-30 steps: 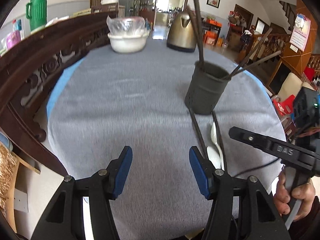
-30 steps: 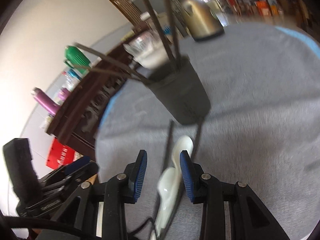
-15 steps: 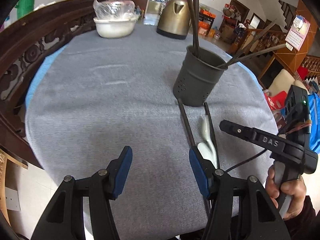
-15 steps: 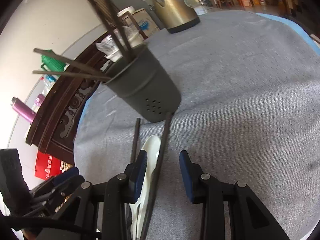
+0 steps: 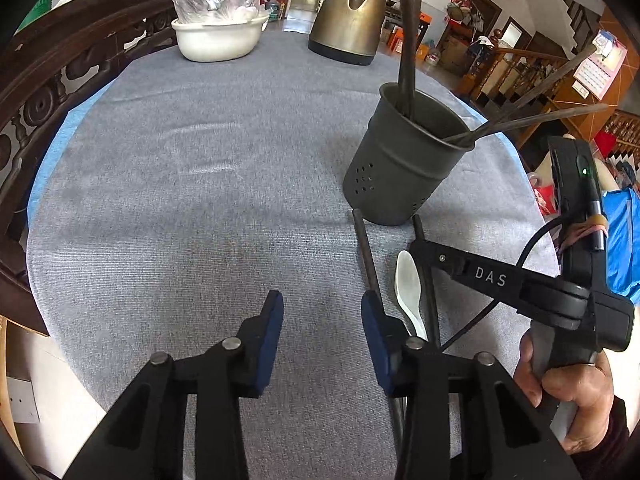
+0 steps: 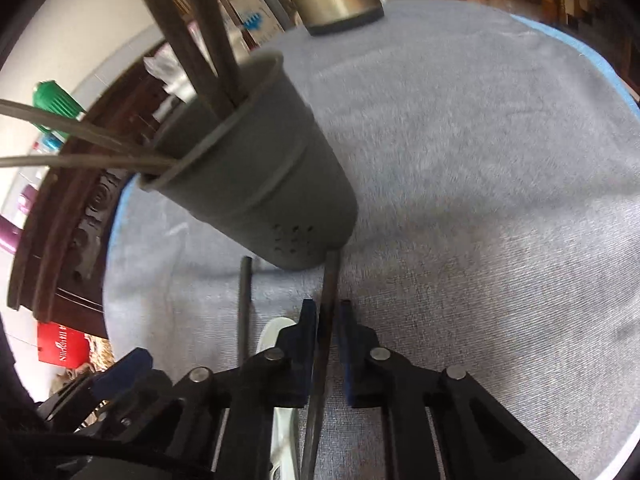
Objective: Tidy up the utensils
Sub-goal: 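Close the right tool on one chopstick while the left tool closes on another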
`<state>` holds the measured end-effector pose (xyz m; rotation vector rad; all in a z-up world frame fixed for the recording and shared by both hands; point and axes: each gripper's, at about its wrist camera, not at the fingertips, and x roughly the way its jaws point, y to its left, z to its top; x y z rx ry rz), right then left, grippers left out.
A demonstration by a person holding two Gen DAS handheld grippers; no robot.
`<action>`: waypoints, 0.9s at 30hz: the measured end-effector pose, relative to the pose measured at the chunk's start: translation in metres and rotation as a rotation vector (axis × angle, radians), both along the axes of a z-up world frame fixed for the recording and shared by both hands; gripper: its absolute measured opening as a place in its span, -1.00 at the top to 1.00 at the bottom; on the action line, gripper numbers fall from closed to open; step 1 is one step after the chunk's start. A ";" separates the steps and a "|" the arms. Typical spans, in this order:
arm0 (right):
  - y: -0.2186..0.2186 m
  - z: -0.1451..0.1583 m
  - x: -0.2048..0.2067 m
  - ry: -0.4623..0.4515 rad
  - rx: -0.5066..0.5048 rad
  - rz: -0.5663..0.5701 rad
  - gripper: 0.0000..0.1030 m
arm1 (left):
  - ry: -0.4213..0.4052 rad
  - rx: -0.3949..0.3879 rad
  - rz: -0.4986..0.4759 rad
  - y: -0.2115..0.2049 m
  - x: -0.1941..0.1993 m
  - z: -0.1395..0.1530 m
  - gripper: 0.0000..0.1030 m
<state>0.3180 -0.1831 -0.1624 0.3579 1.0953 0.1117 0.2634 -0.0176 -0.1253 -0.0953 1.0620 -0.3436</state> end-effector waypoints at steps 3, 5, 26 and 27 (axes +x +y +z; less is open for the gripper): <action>-0.002 -0.001 0.000 -0.012 0.008 0.001 0.83 | 0.024 -0.009 -0.009 0.000 0.005 -0.005 0.19; -0.008 -0.002 -0.003 -0.013 0.015 0.001 0.84 | 0.038 -0.020 -0.021 -0.002 0.010 -0.006 0.19; -0.034 -0.003 0.013 0.068 -0.053 0.018 0.81 | 0.179 0.020 -0.042 -0.054 0.072 -0.029 0.40; -0.033 -0.003 0.014 0.056 -0.062 0.028 0.81 | 0.179 0.025 -0.042 -0.055 0.074 -0.030 0.58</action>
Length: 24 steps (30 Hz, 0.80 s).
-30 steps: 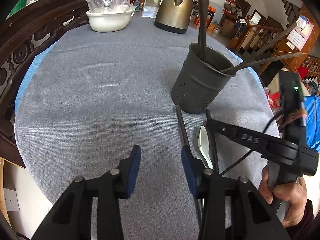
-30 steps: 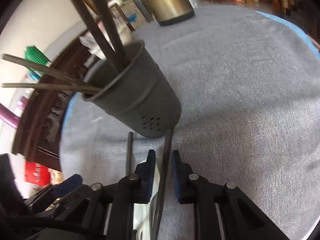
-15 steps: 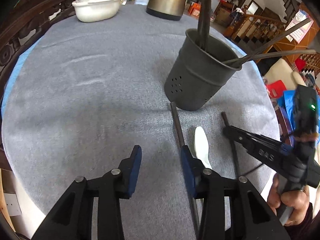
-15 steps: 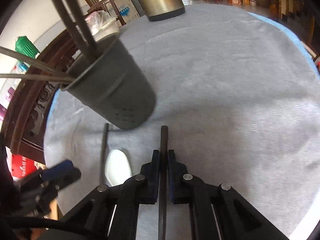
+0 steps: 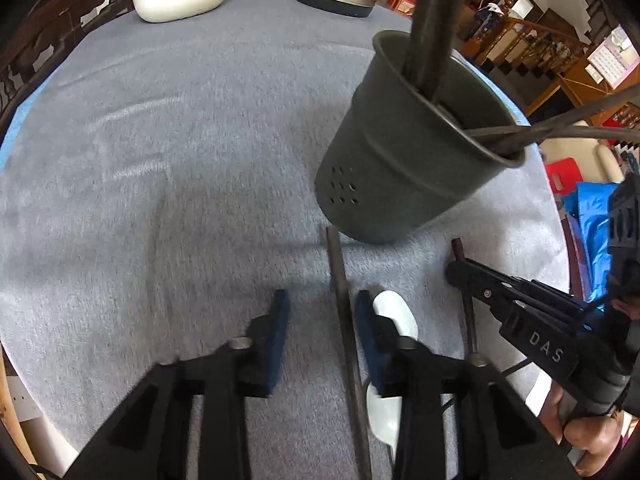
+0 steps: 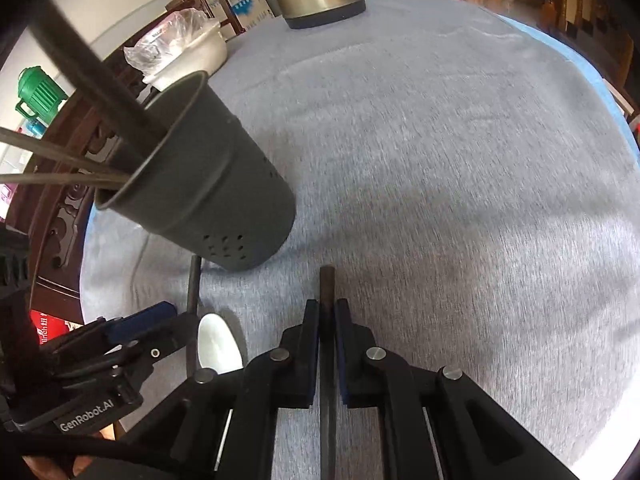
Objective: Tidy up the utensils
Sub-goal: 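Close the right tool on one chopstick while the left tool closes on another, then lift the chopsticks upright with both tools and carry them over the cup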
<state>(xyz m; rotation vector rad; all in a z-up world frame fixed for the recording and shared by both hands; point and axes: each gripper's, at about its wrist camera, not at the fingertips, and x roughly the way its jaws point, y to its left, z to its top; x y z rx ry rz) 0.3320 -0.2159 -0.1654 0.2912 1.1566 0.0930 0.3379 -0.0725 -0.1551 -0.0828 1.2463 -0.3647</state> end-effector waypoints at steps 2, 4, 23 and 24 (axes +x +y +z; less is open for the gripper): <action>0.001 -0.001 -0.002 -0.017 -0.008 0.012 0.83 | 0.020 -0.028 -0.011 -0.002 0.006 -0.002 0.82; 0.001 0.000 -0.005 -0.028 -0.002 0.015 0.85 | 0.022 -0.044 0.004 -0.001 0.009 -0.003 0.84; 0.004 0.118 -0.079 -0.571 0.063 0.085 0.85 | -0.397 -0.148 0.041 0.044 -0.056 0.131 0.88; 0.005 0.128 -0.086 -0.622 0.059 0.086 0.85 | -0.432 -0.154 0.045 0.045 -0.060 0.139 0.88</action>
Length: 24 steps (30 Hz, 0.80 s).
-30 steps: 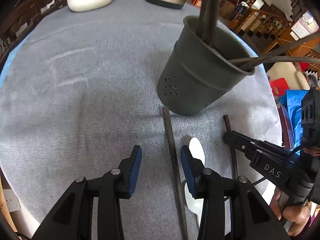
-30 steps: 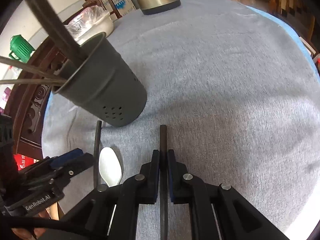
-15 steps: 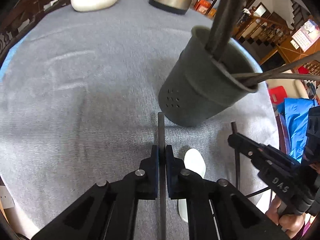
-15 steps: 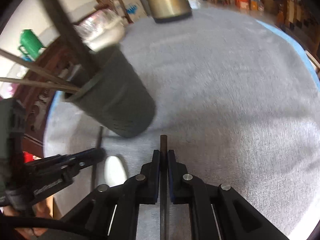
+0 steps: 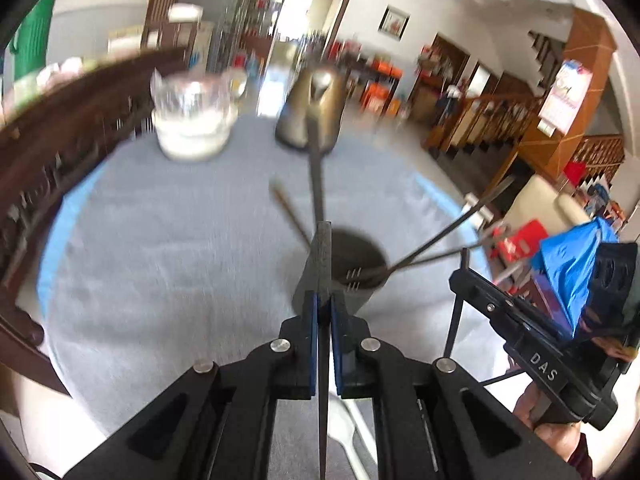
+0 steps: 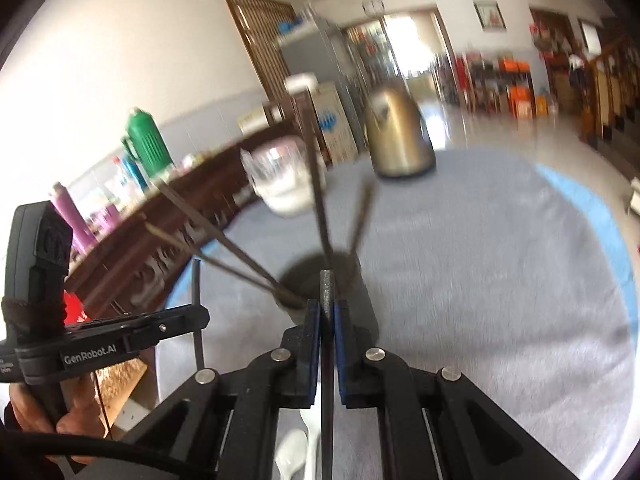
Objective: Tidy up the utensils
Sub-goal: 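Lift the chopsticks upright with both tools and carry them over the cup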
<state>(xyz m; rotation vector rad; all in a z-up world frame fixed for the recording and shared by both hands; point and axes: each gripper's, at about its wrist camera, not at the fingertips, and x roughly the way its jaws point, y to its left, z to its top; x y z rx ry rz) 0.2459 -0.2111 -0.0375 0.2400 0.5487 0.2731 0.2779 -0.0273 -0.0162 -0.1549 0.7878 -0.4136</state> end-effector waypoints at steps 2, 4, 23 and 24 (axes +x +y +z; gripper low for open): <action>0.002 0.016 -0.012 -0.072 -0.014 -0.010 0.85 | -0.068 -0.007 0.014 0.003 -0.003 0.019 0.88; 0.005 0.032 -0.026 -0.161 -0.039 -0.022 0.85 | -0.118 -0.013 0.025 0.006 -0.009 0.031 0.88; 0.031 0.122 -0.032 -0.479 -0.100 -0.112 0.86 | -0.399 -0.129 0.138 0.017 -0.010 0.111 0.88; 0.031 0.126 -0.029 -0.489 -0.096 -0.114 0.86 | -0.411 -0.132 0.145 0.017 -0.010 0.115 0.88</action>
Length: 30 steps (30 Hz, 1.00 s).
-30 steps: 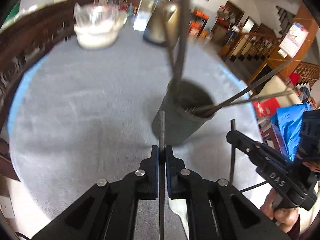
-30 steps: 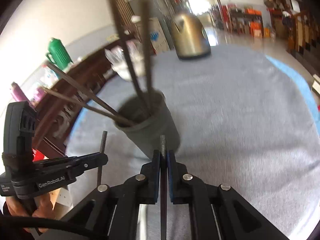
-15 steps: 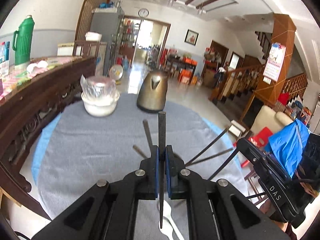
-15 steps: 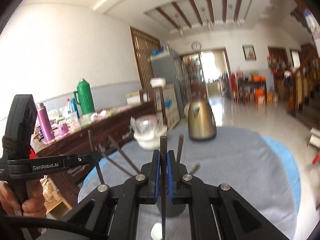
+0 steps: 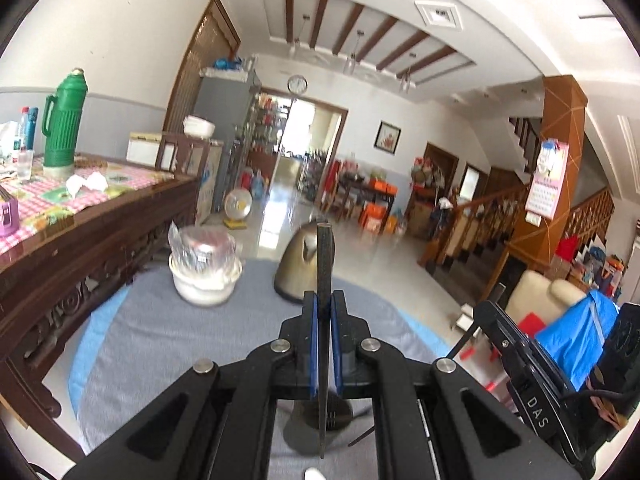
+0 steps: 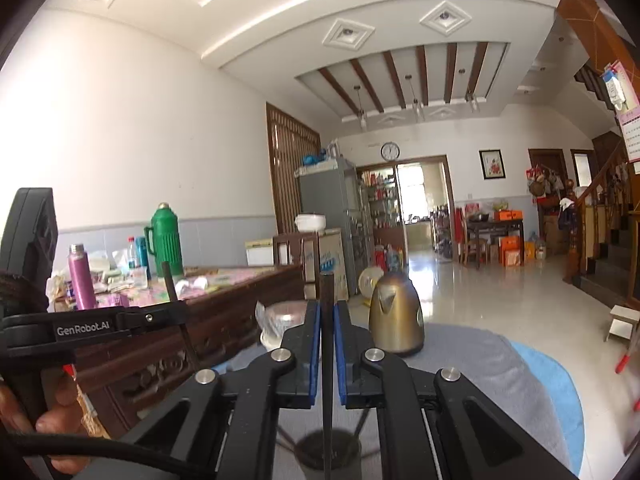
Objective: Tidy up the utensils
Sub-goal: 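Lift the chopsticks upright with both tools and carry them over the cup, then lower the chopsticks into the cup and open both tools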
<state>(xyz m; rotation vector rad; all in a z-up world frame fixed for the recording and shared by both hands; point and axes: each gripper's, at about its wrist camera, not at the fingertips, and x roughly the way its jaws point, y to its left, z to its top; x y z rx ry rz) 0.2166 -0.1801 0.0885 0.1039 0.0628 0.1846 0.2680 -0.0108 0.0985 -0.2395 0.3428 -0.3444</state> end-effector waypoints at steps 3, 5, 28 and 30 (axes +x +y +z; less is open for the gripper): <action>0.001 0.010 0.009 -0.031 0.014 -0.010 0.86 | -0.041 -0.018 0.022 -0.004 0.007 0.006 0.88; 0.002 0.012 0.018 -0.042 0.030 -0.019 0.86 | -0.077 -0.020 0.049 -0.008 0.011 0.008 0.88; -0.016 -0.039 0.070 0.166 0.030 -0.050 0.85 | 0.106 0.121 0.060 -0.047 0.060 -0.053 0.88; -0.020 -0.041 0.068 0.177 0.043 -0.046 0.84 | 0.109 0.132 0.058 -0.046 0.053 -0.052 0.87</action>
